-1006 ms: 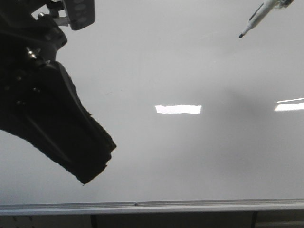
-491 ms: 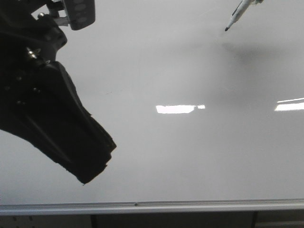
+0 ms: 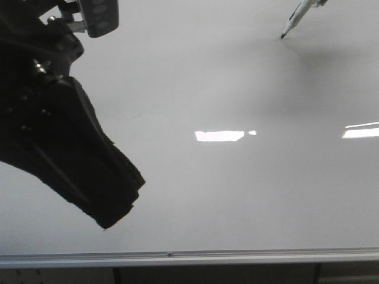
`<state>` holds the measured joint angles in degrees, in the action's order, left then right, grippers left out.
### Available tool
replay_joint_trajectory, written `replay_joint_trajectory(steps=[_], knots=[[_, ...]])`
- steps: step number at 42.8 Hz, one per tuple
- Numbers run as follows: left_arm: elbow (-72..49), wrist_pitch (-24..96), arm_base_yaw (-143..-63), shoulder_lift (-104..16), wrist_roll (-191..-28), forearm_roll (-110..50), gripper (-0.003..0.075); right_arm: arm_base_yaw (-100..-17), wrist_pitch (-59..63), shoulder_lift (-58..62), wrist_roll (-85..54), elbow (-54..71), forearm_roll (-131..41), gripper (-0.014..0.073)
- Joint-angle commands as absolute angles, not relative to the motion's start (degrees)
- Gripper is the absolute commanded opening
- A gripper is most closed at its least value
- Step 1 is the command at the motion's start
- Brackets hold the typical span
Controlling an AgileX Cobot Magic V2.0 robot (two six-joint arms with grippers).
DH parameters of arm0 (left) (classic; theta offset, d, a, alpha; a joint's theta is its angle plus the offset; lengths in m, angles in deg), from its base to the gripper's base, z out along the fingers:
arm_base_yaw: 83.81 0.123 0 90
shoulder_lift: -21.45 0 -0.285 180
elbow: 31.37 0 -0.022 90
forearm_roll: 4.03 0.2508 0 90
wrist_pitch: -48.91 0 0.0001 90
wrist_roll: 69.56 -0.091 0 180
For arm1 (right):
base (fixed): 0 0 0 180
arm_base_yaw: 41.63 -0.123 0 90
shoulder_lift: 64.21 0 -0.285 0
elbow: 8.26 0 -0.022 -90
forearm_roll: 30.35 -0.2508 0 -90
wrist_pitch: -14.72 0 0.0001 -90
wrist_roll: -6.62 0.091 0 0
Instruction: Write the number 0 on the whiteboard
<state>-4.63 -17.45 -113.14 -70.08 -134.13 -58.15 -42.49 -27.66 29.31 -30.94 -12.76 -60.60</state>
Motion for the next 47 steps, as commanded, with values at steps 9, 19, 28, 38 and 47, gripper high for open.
replay_joint_trajectory(steps=[9,19,28,38,47], knots=[[-6.31,-18.58,-113.61,-68.24,-133.96,-61.84,-0.002,-42.18,-24.33,28.18,-30.83,-14.63,-61.6,-0.0059],[-6.31,-18.47,-113.61,-68.24,-133.96,-61.84,-0.002,-42.18,-26.06,28.46,-30.83,-14.63,-59.78,-0.0059],[-6.31,-18.47,-113.61,-68.24,-133.96,-61.84,-0.002,-42.18,-26.94,28.46,-30.83,-14.63,-59.02,-0.0059],[-6.31,-18.37,-113.61,-68.24,-133.96,-61.84,-0.002,-42.18,-27.88,29.4,-30.83,-14.63,-58.13,-0.0059],[-6.31,-18.37,-113.61,-68.24,-133.96,-61.84,-0.002,-42.18,-28.74,30.1,-29.94,-14.53,-56.47,-0.0059]])
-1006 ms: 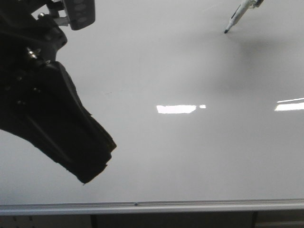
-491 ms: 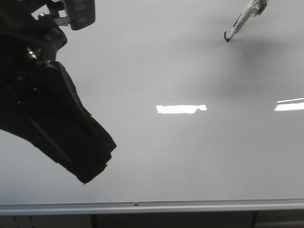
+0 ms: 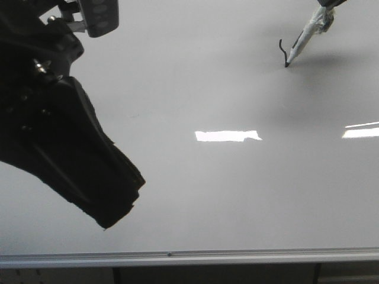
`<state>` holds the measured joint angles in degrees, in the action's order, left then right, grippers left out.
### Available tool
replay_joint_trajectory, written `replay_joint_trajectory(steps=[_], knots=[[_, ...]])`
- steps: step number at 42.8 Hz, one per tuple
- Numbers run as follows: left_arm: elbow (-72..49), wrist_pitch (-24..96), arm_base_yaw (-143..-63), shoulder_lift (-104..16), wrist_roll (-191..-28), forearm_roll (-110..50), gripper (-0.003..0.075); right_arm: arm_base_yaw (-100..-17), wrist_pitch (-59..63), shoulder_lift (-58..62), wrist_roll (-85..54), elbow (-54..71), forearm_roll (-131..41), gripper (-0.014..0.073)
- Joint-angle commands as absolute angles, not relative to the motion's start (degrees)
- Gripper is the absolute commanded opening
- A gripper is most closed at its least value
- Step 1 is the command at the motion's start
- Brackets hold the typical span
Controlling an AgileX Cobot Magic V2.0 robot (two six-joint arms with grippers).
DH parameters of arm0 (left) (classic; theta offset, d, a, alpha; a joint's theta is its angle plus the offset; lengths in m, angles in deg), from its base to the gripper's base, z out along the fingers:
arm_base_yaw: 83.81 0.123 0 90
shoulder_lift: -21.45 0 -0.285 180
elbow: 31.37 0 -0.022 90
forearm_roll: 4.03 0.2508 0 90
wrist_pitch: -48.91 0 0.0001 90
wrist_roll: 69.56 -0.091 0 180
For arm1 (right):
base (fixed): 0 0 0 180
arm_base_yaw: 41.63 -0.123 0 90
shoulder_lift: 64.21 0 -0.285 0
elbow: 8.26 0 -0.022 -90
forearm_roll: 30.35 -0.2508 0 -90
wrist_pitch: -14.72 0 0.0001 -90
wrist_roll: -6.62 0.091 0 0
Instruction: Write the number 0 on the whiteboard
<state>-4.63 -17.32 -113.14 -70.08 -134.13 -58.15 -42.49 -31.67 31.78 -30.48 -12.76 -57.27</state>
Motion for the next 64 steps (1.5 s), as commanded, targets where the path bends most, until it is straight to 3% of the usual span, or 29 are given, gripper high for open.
replay_joint_trajectory(steps=[1,15,64], knots=[[-6.31,-18.37,-113.61,-68.24,-133.96,-61.84,-0.002,-42.18,-28.81,30.1,-29.55,-14.53,-55.71,-0.0059],[-6.31,-18.37,-113.61,-68.24,-133.96,-61.84,-0.002,-42.18,-27.43,30.1,-23.84,-14.53,-47.03,-0.0059],[-6.31,-17.93,-113.61,-68.24,-133.96,-61.84,-0.002,-42.9,-11.67,28.46,-23.79,-14.64,-53.06,-0.0059]])
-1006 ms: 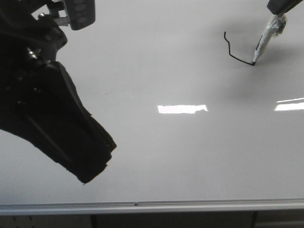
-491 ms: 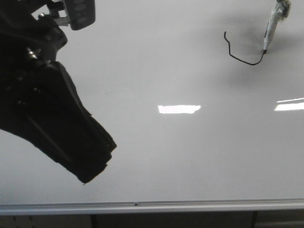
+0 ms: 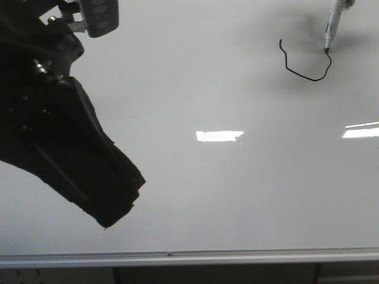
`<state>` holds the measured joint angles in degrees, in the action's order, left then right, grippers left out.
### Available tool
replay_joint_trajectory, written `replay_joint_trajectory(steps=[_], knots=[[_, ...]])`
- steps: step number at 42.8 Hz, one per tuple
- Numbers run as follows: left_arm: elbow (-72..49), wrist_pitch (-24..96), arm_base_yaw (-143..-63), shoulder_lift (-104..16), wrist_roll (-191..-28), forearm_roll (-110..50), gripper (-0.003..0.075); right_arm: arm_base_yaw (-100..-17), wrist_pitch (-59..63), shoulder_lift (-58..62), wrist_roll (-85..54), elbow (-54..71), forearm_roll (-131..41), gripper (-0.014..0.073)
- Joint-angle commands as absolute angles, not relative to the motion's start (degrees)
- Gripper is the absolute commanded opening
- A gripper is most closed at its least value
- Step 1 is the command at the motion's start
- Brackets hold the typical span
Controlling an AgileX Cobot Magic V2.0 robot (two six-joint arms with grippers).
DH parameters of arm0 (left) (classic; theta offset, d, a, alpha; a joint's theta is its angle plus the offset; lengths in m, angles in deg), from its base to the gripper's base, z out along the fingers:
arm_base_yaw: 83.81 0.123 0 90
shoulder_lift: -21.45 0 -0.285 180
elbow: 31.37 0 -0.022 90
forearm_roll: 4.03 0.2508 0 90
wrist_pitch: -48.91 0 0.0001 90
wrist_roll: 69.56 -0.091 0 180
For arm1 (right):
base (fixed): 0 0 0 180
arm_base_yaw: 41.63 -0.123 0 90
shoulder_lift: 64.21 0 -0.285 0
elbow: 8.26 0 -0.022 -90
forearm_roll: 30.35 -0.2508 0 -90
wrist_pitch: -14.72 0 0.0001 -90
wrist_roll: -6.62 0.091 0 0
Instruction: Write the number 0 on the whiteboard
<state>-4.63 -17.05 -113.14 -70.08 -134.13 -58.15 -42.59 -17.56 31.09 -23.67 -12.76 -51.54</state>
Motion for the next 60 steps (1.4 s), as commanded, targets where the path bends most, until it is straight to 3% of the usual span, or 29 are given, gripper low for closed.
replay_joint_trajectory(steps=[1,41,60], knots=[[-6.31,-17.93,-113.61,-68.24,-133.96,-61.84,-0.002,-42.97,-11.38,28.46,-23.79,-14.64,-53.06,-0.0059],[-6.31,-17.93,-113.61,-68.24,-133.96,-61.84,-0.002,-50.8,-7.14,29.78,-23.79,-14.64,-57.37,-0.0059],[-6.31,-17.93,-113.61,-68.24,-133.96,-62.55,-0.0019,-50.86,-45.62,27.69,-23.79,-27.57,-62.33,-0.0059]])
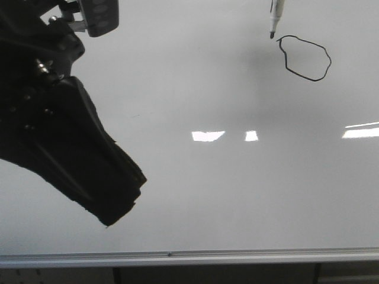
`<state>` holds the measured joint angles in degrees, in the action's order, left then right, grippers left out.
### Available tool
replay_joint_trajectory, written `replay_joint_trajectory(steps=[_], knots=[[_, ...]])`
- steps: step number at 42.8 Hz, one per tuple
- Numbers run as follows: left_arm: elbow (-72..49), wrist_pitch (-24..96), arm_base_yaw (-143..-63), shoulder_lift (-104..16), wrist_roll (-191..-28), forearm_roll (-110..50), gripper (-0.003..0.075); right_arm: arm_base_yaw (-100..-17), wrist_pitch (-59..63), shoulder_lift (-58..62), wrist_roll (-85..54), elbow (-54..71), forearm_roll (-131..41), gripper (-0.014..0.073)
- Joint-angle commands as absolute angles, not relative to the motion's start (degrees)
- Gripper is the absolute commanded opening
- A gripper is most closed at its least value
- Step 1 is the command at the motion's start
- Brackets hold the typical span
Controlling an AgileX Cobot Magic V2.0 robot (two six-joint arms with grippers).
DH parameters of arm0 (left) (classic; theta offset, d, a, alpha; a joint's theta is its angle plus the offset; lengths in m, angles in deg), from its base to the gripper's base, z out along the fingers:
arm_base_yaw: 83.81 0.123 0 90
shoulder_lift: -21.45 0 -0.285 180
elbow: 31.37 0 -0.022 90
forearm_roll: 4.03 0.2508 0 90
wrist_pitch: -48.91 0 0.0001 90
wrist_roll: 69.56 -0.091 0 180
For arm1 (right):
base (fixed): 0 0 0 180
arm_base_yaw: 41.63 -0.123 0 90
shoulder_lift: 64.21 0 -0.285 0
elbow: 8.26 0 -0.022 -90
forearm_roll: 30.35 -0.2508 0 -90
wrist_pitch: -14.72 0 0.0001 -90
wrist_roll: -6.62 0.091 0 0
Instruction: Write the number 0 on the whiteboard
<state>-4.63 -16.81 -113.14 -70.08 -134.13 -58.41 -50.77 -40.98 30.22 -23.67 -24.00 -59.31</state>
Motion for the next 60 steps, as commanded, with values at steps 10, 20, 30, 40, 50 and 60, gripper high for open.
replay_joint_trajectory(steps=[10,20,30,40,50,60], knots=[[-6.31,-19.04,-113.61,-68.24,-133.96,-65.73,0.0091,-50.86,-52.71,24.38,-24.18,-20.98,-68.48,-0.0059],[-6.31,-20.43,-113.61,-68.24,-133.96,-71.19,0.0622,-50.86,-52.59,16.36,-33.67,0.32,-86.36,-0.0059],[-6.35,-22.85,-113.61,-68.24,-139.2,-77.62,0.0665,-50.99,-56.88,15.76,-42.08,11.5,-98.44,-0.0059],[-6.35,-23.59,-113.61,-68.24,-141.26,-82.97,0.0532,-53.85,-56.49,15.76,-43.79,12.55,-101.98,-0.0059],[-6.35,-23.59,-113.61,-68.24,-141.26,-83.35,0.0283,-55.62,-55.44,15.76,-43.79,12.55,-102.4,-0.0059],[-6.35,-23.59,-113.61,-68.24,-141.55,-83.65,-0.0017,-55.62,-55.19,15.76,-43.84,12.55,-102.44,-0.0059]])
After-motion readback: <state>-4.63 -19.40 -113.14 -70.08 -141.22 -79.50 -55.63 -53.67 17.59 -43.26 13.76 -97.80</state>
